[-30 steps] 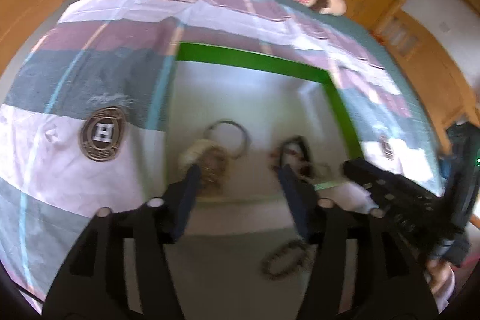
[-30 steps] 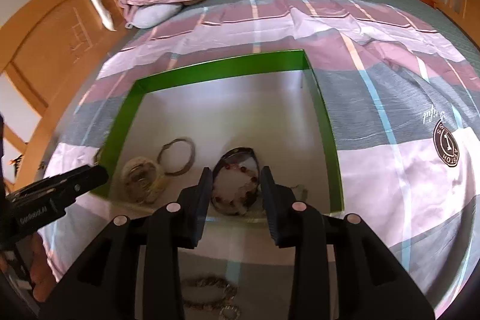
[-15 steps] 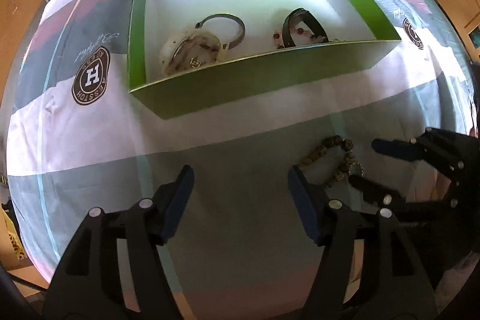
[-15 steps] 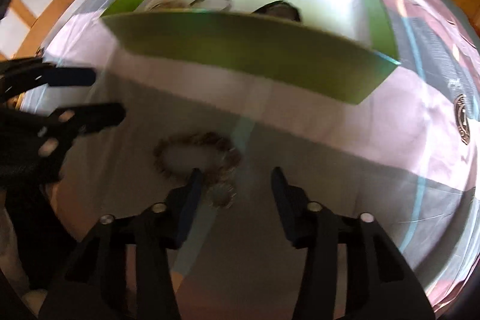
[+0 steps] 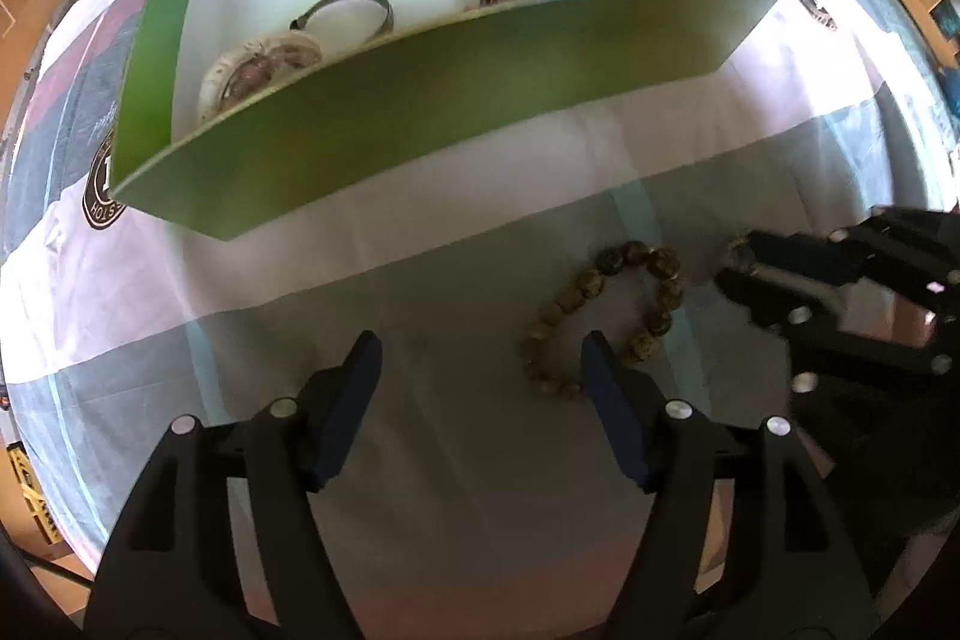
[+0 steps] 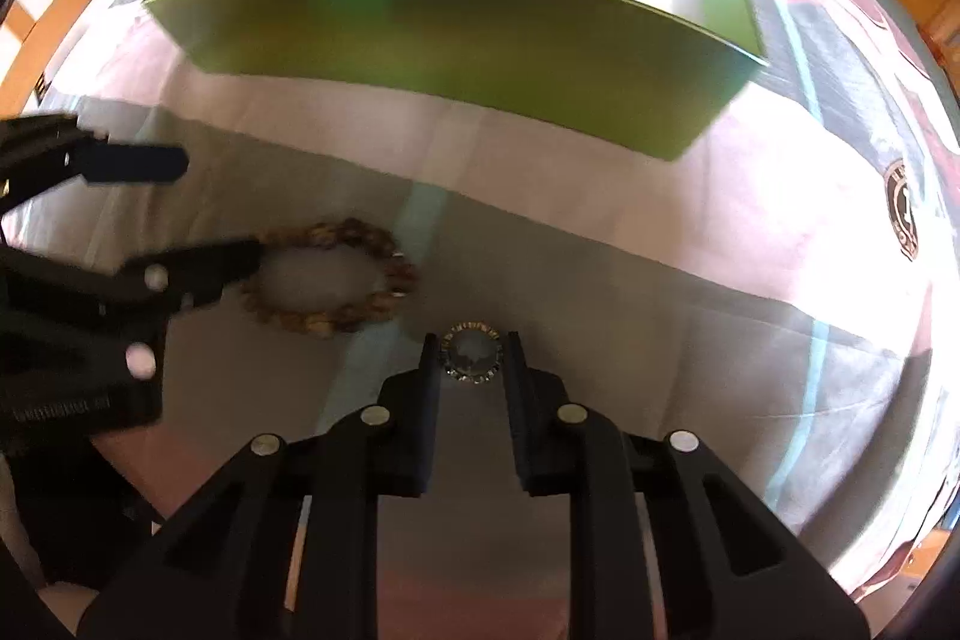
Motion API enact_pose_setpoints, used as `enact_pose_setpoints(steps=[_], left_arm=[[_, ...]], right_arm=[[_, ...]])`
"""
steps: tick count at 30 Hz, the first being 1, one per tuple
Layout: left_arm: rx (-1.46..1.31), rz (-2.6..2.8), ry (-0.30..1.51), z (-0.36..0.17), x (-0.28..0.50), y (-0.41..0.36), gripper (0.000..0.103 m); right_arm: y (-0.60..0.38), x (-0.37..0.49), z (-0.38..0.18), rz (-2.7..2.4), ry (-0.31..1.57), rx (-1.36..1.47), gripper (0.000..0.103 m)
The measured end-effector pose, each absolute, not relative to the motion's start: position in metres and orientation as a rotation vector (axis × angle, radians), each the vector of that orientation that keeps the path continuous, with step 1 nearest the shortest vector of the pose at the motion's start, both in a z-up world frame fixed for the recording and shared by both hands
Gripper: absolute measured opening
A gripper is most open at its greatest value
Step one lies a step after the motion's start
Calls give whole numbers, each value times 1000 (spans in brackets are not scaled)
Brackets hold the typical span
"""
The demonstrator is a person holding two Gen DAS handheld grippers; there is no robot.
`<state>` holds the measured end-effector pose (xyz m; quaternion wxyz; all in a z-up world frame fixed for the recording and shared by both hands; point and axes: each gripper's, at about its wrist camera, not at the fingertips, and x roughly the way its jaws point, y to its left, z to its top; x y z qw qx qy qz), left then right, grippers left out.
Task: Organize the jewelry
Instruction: 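Grasp the brown wooden bead bracelet with the left tool while the right tool grasps the small silver ring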
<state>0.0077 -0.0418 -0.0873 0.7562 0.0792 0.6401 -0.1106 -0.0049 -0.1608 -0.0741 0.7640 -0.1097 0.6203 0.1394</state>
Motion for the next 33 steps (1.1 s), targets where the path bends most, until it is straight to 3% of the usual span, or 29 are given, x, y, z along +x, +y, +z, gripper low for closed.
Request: enact_pose_setpoints(steps=[6,9,11,12,23,33], left_arm=[[184,-201,1411,-99,12,-41,68],[156,-182,1404,-96,15,-34,41],[128,-163,1401,-93,18,-27,12],[110,-151,1404,-93,19,-23,9],[55,-79,1387,-84,22,9,8],[70,-69,1312,-65,23,-11,8]], right_arm=[[-166,-1,-73,289,1340,-225,21],[-163,-6,-75,284,1344,-225,21],[-165,-4,-77,283,1344,-223,21],[-165,-2,-78,281,1343,-222,21],[-169,-1,-73,270,1283,-181,21],[-156,8,-76,264,1293,-200,21]])
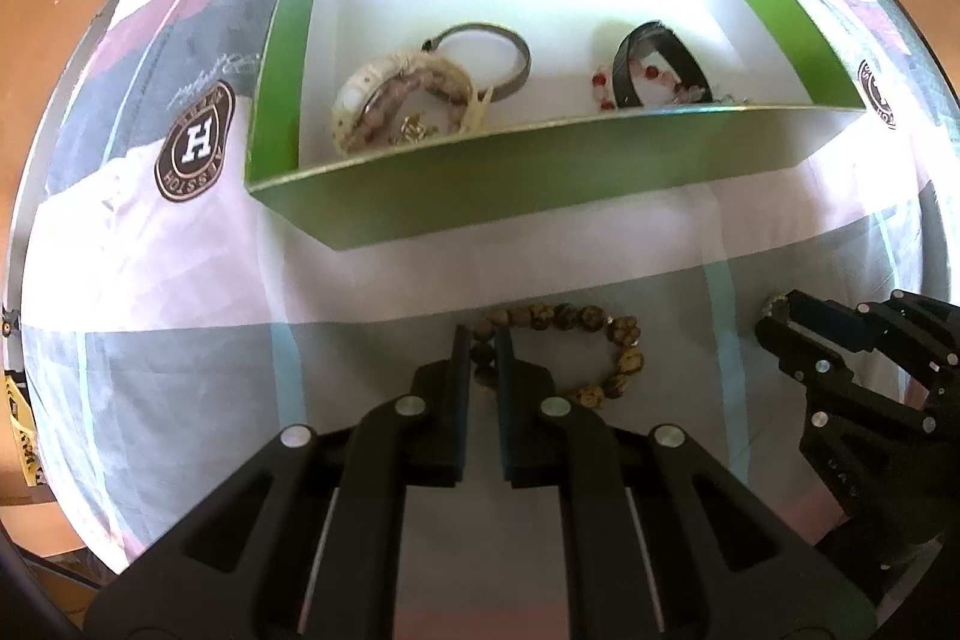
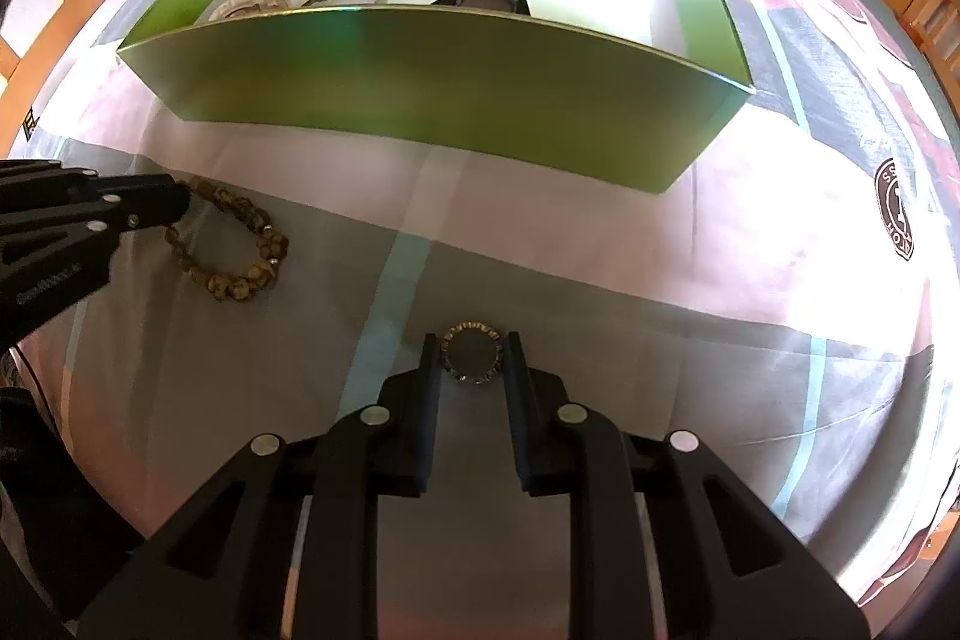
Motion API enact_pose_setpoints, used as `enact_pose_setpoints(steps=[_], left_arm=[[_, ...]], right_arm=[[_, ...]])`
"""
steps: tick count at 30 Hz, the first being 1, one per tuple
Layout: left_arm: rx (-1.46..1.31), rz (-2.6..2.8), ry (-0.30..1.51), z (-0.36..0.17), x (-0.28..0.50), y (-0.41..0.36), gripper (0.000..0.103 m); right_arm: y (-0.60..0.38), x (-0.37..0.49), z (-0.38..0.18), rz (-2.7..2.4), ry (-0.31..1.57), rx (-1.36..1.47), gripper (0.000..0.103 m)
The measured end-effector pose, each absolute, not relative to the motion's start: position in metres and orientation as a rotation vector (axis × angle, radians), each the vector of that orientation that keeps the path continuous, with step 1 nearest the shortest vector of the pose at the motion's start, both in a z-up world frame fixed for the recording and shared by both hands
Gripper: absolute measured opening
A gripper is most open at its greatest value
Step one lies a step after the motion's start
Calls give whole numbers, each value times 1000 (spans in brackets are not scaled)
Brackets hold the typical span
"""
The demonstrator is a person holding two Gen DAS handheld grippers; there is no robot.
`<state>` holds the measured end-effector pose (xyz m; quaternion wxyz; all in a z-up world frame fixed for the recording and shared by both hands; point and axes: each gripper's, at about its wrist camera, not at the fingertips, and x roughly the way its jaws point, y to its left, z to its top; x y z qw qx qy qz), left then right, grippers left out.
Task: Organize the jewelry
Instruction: 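Grasp the brown wooden bead bracelet with the left tool while the right tool grasps the small silver ring, then carry the wooden bracelet with the left tool while the right tool carries the ring over the box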
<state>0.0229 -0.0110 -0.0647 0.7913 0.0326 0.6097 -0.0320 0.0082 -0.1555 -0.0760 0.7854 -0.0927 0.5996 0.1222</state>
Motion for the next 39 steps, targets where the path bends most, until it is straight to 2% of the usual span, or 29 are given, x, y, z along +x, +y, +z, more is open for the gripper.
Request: enact_pose_setpoints(steps=[13,39], left_arm=[[93,-87,1185,-40,18,-16,8],[99,-95,1157,-36,15,-15,8]], right_arm=[[-157,4,-79,257,1287,-190,21],[-155,-3,-74,251,1280,-209,21]])
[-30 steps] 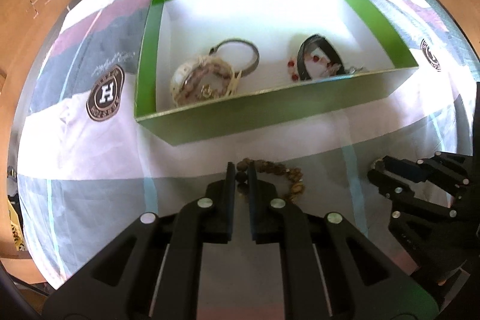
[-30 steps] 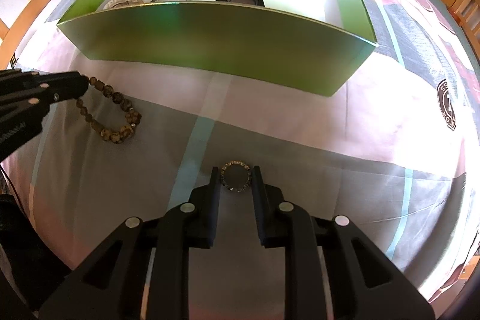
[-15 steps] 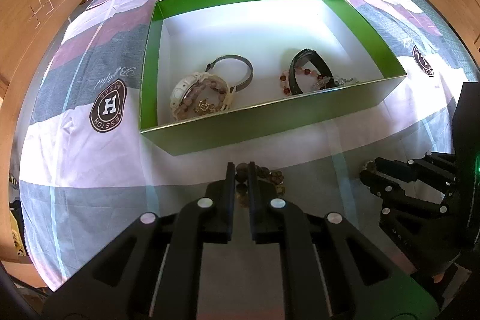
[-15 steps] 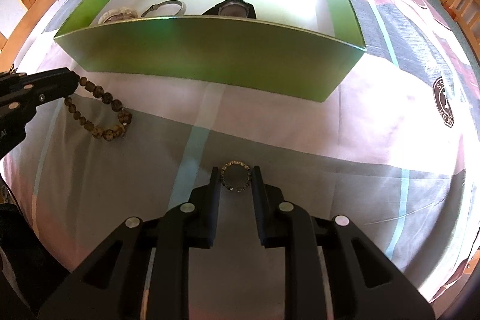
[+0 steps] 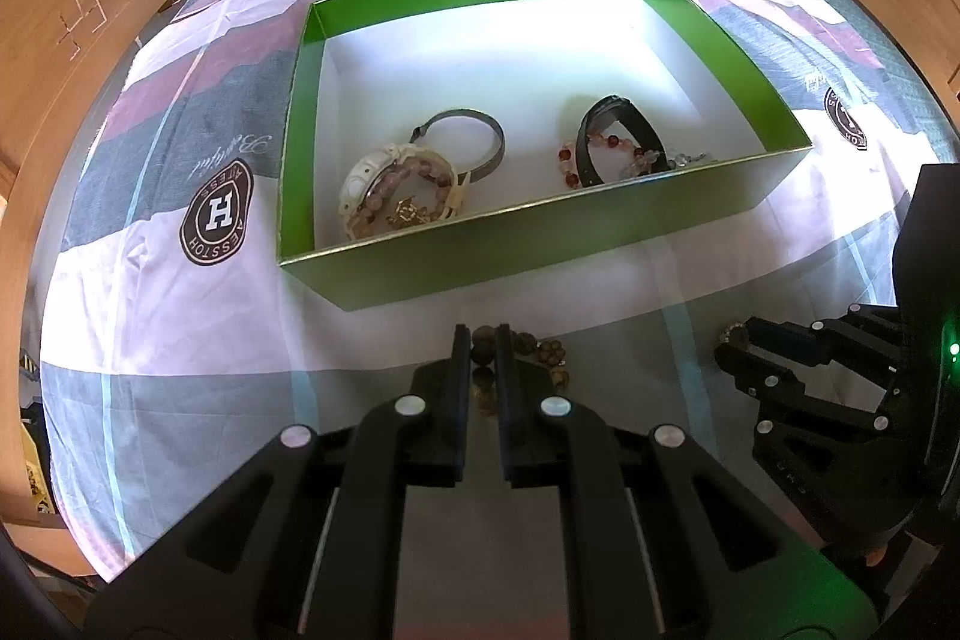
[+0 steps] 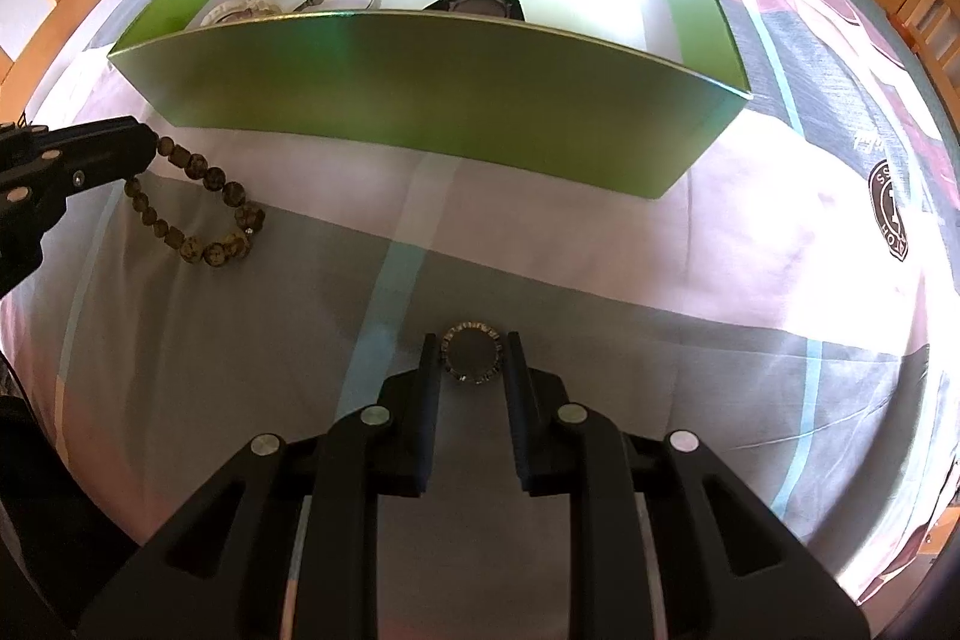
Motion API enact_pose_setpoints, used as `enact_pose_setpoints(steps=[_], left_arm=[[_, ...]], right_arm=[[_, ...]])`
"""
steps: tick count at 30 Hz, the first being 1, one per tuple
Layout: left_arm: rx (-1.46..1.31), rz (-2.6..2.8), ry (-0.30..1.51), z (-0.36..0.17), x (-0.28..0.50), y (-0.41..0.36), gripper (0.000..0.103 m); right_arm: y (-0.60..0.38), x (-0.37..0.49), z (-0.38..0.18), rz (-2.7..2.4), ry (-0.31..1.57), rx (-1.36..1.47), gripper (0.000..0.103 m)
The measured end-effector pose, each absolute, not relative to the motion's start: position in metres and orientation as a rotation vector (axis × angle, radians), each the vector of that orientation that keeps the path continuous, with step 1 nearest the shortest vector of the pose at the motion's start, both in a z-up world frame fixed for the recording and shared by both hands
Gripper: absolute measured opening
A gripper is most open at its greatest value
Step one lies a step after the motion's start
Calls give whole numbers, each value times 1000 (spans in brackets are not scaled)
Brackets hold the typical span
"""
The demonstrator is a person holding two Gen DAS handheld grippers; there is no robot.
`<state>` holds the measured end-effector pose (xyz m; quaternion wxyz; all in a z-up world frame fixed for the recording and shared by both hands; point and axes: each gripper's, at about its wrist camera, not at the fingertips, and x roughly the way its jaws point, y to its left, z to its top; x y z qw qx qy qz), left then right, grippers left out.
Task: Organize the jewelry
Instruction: 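Carry the wooden bracelet with the left tool while the right tool carries the ring over the box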
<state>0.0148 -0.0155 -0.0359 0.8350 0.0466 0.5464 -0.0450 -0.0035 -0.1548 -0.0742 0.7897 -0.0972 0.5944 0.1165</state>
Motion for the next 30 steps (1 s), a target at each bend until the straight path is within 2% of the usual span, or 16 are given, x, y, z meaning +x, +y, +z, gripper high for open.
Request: enact_pose_setpoints(steps=[10,22,30], left_arm=[[54,-100,1090,-10,15,0,8],[-155,-125,1015,23,25,50,8],[-130,-153,890,53,48,35,8]], right_arm=[[-160,-3,-69,251,1253,-180,21],[-157,1,-55,271,1206,-146,21],[-161,6,1,310,1087,-74,21]])
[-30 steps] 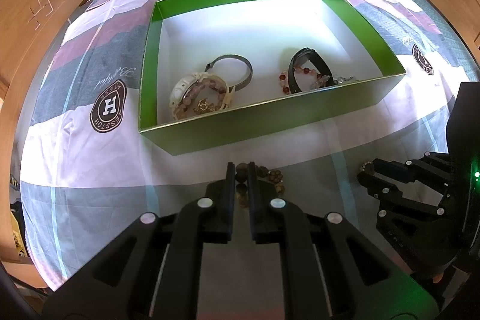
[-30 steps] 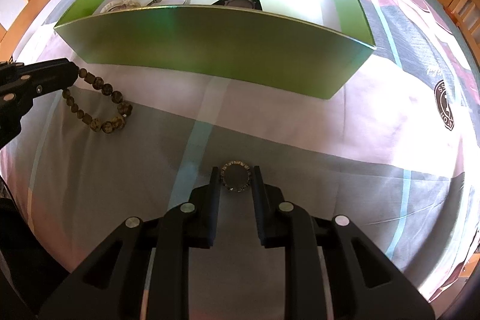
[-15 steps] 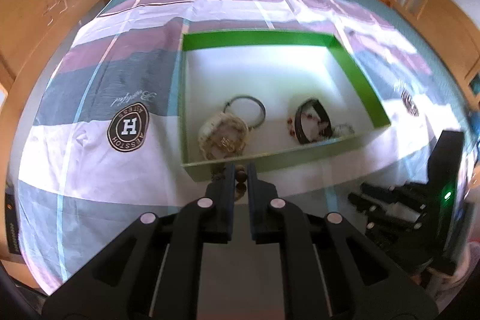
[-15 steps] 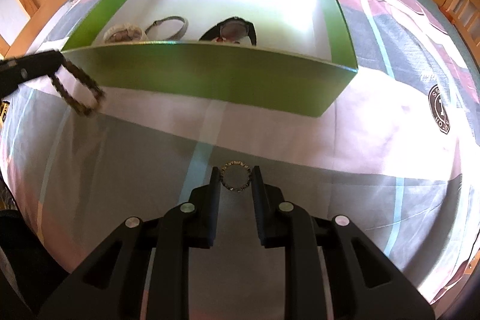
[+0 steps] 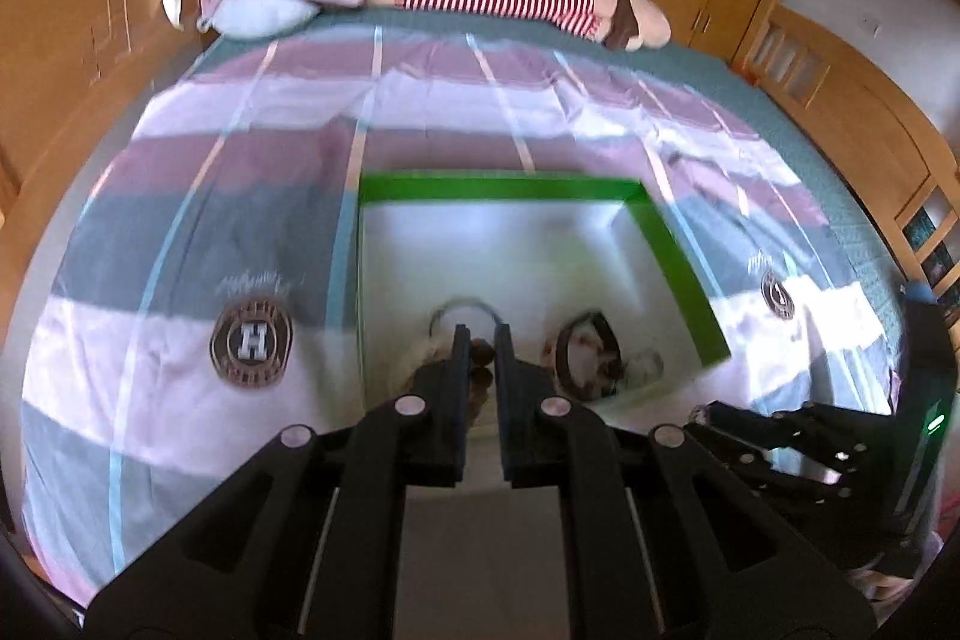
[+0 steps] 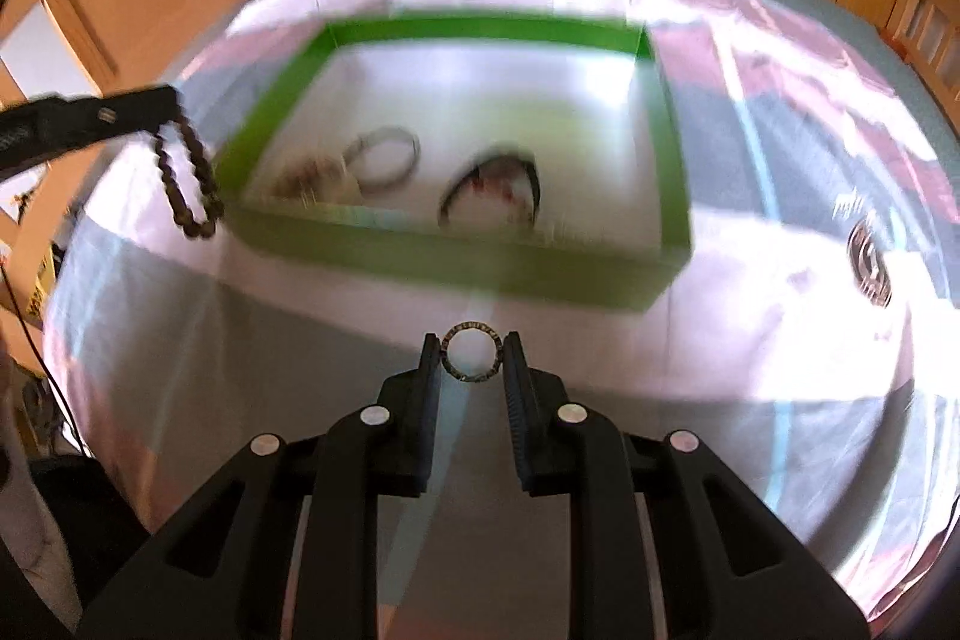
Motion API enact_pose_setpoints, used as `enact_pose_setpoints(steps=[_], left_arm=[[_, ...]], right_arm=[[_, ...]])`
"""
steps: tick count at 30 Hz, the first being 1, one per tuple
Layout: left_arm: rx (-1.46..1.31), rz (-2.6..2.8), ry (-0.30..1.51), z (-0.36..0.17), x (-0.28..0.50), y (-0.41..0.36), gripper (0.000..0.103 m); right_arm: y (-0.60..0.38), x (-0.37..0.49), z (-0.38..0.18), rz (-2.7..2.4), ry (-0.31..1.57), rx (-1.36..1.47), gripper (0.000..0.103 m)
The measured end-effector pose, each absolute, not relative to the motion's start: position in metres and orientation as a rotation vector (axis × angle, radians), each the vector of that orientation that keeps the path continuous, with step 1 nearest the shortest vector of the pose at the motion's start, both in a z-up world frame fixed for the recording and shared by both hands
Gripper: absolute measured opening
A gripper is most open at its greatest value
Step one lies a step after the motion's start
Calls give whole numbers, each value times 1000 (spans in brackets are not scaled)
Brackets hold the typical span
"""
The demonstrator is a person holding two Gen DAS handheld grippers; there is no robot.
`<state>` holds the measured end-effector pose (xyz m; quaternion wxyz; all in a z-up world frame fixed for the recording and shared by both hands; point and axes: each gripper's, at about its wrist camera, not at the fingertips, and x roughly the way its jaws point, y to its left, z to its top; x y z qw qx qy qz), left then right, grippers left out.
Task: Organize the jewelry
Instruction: 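Carry the wooden bracelet with the left tool while the right tool carries the ring over the box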
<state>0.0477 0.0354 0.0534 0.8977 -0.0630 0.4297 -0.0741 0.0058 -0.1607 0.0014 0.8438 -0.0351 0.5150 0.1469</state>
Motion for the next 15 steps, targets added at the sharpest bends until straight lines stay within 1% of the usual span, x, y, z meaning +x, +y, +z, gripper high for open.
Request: enact_pose_setpoints(steps=[1,3,5,7,9,12,15], left_arm=[[-129,-141,868,54,50,35,8],[-90,-77,765,58,53,33,8],[-58,-46,729,57,59,30,8],[-78,-56,773,48,67,32,8],[-67,-36,844,32,74,30,8],[-47,-23,900,16,79,27,8],[-58,-33,913,9,78,25,8]], right_arm=[[-161,11,10,308,1072,-63,21],[-159,22,23,308,1048,-38,21],[-153,34,30,326,1005,-12,21],[-154,46,34,364,944,37,21],[-159,55,28,371,923,69,21],[-158,62,10,323,954,54,21],[-157,66,-5,298,984,34,21]])
